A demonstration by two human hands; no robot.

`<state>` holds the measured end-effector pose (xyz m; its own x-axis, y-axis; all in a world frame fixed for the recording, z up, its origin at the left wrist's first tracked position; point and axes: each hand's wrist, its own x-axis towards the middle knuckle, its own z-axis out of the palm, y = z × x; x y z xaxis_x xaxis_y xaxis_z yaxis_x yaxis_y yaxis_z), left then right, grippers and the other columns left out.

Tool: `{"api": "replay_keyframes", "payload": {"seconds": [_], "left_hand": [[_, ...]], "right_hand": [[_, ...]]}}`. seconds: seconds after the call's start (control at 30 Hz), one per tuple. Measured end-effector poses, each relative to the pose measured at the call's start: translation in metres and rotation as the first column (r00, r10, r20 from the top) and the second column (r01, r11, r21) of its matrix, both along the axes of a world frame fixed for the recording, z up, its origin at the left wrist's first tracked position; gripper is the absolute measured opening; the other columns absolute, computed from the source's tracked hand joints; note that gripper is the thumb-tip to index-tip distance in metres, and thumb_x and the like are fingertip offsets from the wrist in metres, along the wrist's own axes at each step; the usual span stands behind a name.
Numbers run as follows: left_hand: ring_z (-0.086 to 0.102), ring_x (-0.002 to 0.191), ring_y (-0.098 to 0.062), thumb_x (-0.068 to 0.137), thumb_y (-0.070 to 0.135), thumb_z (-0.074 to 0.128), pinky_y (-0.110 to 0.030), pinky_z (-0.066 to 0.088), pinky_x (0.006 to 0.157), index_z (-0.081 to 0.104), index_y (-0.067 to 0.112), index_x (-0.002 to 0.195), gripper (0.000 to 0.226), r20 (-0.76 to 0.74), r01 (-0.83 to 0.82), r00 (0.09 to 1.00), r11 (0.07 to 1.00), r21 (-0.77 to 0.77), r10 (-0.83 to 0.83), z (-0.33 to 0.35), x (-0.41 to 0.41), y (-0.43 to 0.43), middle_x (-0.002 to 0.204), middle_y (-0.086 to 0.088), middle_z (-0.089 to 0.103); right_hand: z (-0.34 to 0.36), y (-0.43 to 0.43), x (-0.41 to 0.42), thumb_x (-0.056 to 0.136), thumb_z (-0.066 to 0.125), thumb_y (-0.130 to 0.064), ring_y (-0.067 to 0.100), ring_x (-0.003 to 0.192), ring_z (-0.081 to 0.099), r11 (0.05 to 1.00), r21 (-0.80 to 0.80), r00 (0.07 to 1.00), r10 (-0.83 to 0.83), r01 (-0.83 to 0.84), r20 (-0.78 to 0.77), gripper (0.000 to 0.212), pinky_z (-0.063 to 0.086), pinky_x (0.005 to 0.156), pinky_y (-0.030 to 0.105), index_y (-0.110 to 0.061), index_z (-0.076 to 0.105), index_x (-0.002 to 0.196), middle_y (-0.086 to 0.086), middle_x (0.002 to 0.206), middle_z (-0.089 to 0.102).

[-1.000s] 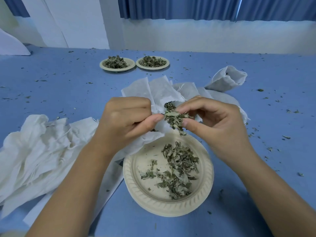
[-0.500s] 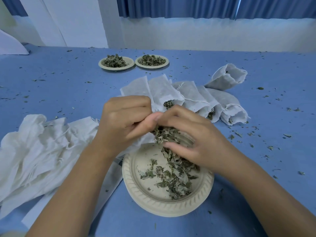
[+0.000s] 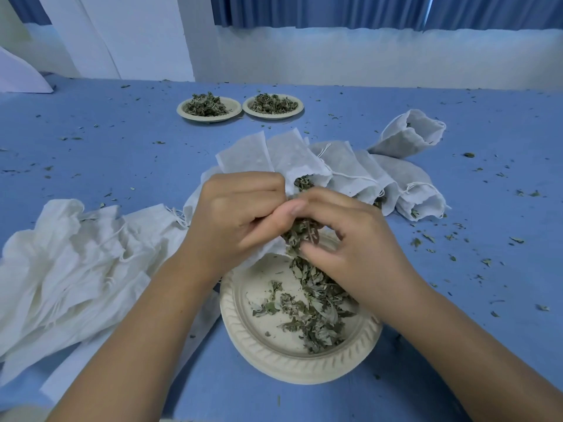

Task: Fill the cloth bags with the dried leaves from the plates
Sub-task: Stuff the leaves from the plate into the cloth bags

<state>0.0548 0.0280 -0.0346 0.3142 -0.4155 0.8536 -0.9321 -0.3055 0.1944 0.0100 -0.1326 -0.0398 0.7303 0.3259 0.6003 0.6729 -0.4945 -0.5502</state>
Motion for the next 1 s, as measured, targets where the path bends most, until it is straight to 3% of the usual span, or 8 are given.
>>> {"api": "replay_keyframes", "payload": {"seconds": [0.1,0.2,0.4,0.5,0.57,0.67,0.87,1.0], "left_hand": [[0.032,0.048,-0.013,0.101,0.017,0.045,-0.014,0.021,0.051,0.048,0.004,0.045,0.057,-0.012,-0.004,1.0,1.0,-0.017,0.003,0.001,0.001,0.0,0.047,-0.007,0.038],[0.031,0.05,-0.011,0.1,0.015,0.045,-0.013,0.021,0.053,0.048,0.005,0.047,0.055,0.004,0.001,1.0,1.0,-0.013,-0.001,0.001,0.002,0.0,0.048,-0.007,0.038],[0.03,0.047,-0.014,0.102,0.018,0.043,-0.018,0.02,0.05,0.045,0.004,0.045,0.059,0.024,-0.017,1.0,0.999,-0.03,0.017,-0.001,0.0,-0.002,0.048,-0.007,0.037],[0.031,0.048,-0.011,0.102,0.019,0.043,-0.014,0.02,0.052,0.047,0.005,0.045,0.059,0.01,-0.015,1.0,0.999,-0.04,0.016,-0.001,0.0,-0.001,0.049,-0.003,0.036],[0.029,0.05,-0.008,0.102,0.019,0.042,-0.011,0.021,0.053,0.047,0.006,0.045,0.059,0.004,-0.024,1.0,0.998,-0.058,0.025,0.0,0.001,0.001,0.053,0.003,0.033],[0.029,0.05,-0.007,0.102,0.02,0.042,-0.01,0.021,0.053,0.047,0.007,0.044,0.06,0.009,-0.025,1.0,0.997,-0.075,0.025,-0.001,0.002,0.0,0.057,0.007,0.032],[0.033,0.044,-0.016,0.103,0.021,0.041,-0.019,0.023,0.047,0.046,0.005,0.042,0.063,-0.021,0.089,0.996,0.993,-0.079,-0.091,-0.003,-0.002,-0.003,0.046,-0.004,0.036],[0.034,0.044,-0.015,0.104,0.021,0.04,-0.017,0.022,0.048,0.048,0.004,0.041,0.066,0.009,0.024,1.0,0.996,-0.091,-0.023,0.0,0.0,0.004,0.045,-0.003,0.038]], "right_hand": [[0.003,-0.006,-0.001,0.071,0.066,0.007,0.012,0.099,0.057,0.973,0.202,0.968,0.148,-0.107,-0.2,0.037,0.047,0.081,0.022,-0.014,0.06,0.101,0.003,0.105,0.056],[0.004,-0.008,-0.003,0.072,0.069,0.007,0.026,0.091,0.06,0.926,0.351,0.966,0.206,-0.14,-0.157,0.026,0.051,0.078,0.026,-0.011,0.056,0.087,0.008,0.095,0.056],[-0.003,0.006,-0.005,0.07,0.065,0.013,0.005,0.066,0.053,0.999,-0.031,0.989,-0.022,0.027,0.145,0.017,0.04,0.065,0.007,-0.003,0.068,0.073,-0.008,0.074,0.057],[-0.003,-0.001,-0.006,0.076,0.067,0.006,0.006,0.069,0.054,0.989,-0.146,0.991,0.051,-0.034,0.12,0.012,0.042,0.067,0.01,-0.004,0.069,0.082,-0.006,0.081,0.06],[0.002,-0.008,-0.008,0.085,0.063,-0.002,0.008,0.078,0.061,0.994,-0.07,0.991,0.093,-0.086,0.092,0.011,0.049,0.075,0.016,-0.002,0.068,0.095,0.003,0.096,0.066],[0.008,-0.013,-0.013,0.089,0.052,-0.01,0.014,0.085,0.064,0.989,0.042,0.986,0.136,-0.141,0.098,0.02,0.053,0.075,0.024,0.003,0.066,0.096,0.01,0.097,0.065],[0.0,-0.002,-0.015,0.094,0.05,-0.028,-0.006,0.082,0.043,0.953,-0.229,0.98,0.191,-0.198,-0.053,0.015,0.037,0.074,0.014,-0.018,0.06,0.099,-0.026,0.09,0.041],[0.014,-0.018,-0.01,0.094,0.044,-0.019,0.012,0.084,0.068,0.965,0.181,0.977,0.203,-0.189,-0.063,0.035,0.052,0.075,0.025,-0.003,0.073,0.083,0.002,0.091,0.073]]}}
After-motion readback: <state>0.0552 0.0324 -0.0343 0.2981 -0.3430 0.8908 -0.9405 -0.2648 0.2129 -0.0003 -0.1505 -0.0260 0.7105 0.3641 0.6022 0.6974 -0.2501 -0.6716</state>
